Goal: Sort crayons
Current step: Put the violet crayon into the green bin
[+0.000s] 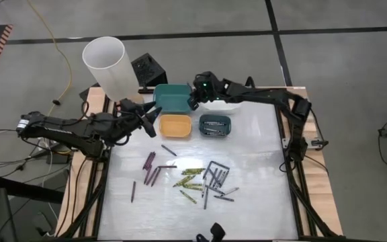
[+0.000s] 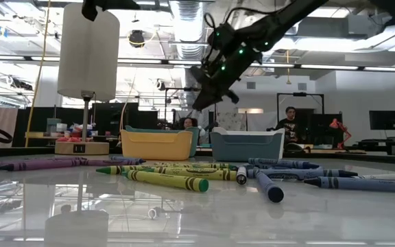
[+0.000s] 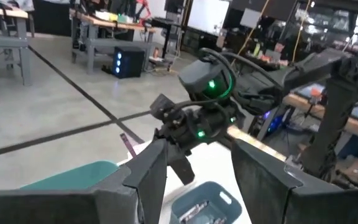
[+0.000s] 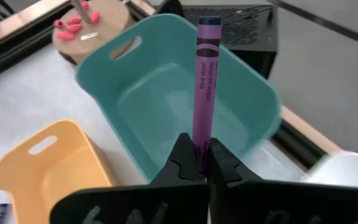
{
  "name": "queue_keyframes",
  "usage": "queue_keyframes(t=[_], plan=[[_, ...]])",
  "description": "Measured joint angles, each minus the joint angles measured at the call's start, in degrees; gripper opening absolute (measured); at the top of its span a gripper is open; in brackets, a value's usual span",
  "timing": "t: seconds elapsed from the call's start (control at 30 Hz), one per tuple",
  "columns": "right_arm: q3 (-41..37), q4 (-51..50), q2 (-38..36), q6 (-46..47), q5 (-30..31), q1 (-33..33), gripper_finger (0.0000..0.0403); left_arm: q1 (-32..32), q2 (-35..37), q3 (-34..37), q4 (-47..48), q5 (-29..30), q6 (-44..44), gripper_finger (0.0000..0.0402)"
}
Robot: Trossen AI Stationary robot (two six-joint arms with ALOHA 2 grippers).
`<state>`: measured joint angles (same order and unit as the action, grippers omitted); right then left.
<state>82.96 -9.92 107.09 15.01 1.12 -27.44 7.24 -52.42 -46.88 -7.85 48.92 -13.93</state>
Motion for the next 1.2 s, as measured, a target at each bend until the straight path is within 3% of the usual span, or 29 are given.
queue_keyframes(t=[0.2,0.63,0.9,1.2], plan=[[6.52,-0.84,5.58,-0.26,-3.97,0.64,0.0,-0.19,0.01,0.0,3.19,0.18,-1.91,0.0167],[18.28,-12.93,14.58,-4.8,-1.98,1.15,0.0016,-0.19,0.34,0.0,6.01,0.16,-3.9,0.0167],[18.91,-13.7,15.1,-5.17,-1.42,1.12,0.0066,-0.19,0.44,0.0,7.03,0.27,-4.24,0.0167],[18.89,-16.51,11.25,-6.79,-3.36,0.43,0.0126,-0.1,1.86,0.03,28.49,-8.38,-20.29,0.0167]])
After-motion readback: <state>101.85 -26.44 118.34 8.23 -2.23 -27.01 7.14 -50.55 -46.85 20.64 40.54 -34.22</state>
